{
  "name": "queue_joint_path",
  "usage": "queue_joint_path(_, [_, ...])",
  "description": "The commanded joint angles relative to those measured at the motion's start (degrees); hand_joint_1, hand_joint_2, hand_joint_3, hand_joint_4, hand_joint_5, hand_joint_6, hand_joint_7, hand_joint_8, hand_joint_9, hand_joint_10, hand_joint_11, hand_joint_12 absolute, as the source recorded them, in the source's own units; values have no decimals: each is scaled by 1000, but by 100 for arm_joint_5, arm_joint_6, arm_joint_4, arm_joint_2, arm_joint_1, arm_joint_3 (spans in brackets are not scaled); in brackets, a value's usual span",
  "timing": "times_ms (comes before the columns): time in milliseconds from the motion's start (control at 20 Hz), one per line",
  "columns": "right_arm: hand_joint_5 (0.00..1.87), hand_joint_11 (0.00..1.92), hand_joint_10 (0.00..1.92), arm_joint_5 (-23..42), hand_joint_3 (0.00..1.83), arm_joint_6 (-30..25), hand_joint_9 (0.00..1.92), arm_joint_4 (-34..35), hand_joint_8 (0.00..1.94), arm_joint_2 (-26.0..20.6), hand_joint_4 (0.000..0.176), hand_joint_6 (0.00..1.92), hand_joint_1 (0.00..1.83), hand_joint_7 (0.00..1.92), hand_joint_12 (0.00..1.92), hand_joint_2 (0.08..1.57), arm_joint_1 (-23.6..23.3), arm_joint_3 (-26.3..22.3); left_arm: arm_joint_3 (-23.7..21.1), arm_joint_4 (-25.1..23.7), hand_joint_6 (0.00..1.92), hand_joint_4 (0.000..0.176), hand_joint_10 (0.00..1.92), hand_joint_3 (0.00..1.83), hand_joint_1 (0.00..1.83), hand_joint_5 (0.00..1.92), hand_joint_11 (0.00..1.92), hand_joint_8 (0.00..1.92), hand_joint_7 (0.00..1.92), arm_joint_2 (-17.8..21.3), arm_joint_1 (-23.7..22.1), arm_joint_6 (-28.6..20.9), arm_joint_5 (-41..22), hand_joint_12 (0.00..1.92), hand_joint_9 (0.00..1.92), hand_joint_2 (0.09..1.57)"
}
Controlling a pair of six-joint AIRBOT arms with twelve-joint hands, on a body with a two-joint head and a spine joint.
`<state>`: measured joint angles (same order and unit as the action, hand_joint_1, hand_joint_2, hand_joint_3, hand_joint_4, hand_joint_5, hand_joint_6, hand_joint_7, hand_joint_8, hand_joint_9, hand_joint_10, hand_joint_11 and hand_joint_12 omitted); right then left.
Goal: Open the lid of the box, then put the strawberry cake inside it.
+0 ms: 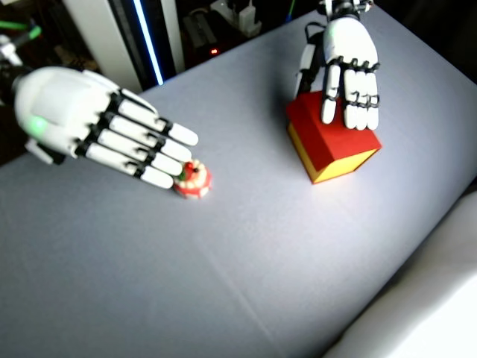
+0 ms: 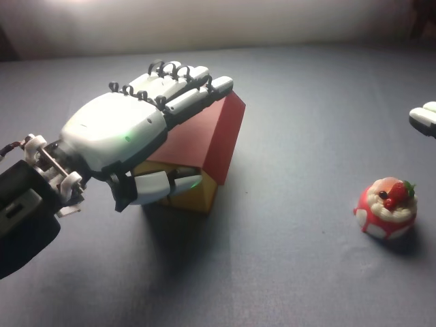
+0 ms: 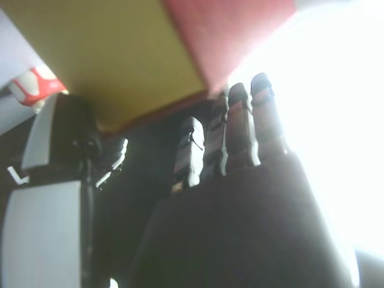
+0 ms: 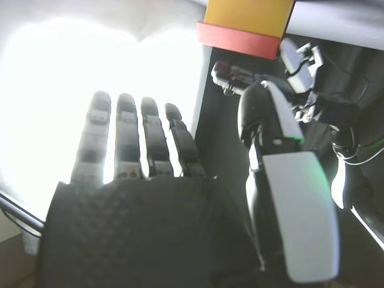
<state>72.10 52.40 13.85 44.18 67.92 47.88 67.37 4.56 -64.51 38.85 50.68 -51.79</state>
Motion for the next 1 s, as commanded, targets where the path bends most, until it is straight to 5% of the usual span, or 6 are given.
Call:
queue_joint_path(0, [0, 0, 0, 719, 4, -45, 0, 17, 0, 4, 0, 0, 500, 0, 0, 1317, -32, 26, -2, 46, 0, 120, 0, 16, 779, 0, 0, 0, 0, 21, -36, -40, -862, 0, 0, 1241])
queue_joint_path(500, [0, 0, 0, 723, 0, -50, 0, 55, 0, 21, 0, 0, 567, 0, 0, 1313, -27, 26, -22, 413, 0, 175, 0, 12, 474, 0, 4, 0, 0, 135, 159, -255, -1718, 2, 0, 1356])
queue_joint_path(600, [0, 0, 0, 728, 1, -51, 0, 67, 0, 27, 0, 0, 558, 0, 0, 1318, -21, 26, -21, 536, 0, 123, 0, 14, 478, 0, 3, 0, 0, 154, 182, -261, -1872, 5, 0, 1378])
queue_joint_path(650, [0, 0, 0, 730, 0, -53, 0, 77, 0, 29, 0, 0, 600, 0, 0, 1310, -15, 26, 0, 665, 0, 157, 0, 5, 534, 0, 0, 0, 0, 159, 185, -260, -1971, 0, 0, 1375])
queue_joint_path(850, [0, 0, 0, 735, 0, -53, 0, 86, 0, 32, 0, 0, 591, 0, 0, 1315, -8, 26, 49, 1025, 0, 142, 0, 0, 534, 0, 0, 0, 0, 175, 256, -260, -2192, 0, 0, 1351])
queue_joint_path(950, [0, 0, 0, 736, 0, -53, 0, 100, 0, 37, 0, 0, 588, 0, 0, 1310, -1, 26, 52, 1229, 0, 163, 0, 2, 428, 0, 8, 0, 0, 200, 331, -260, -2373, 10, 0, 1362])
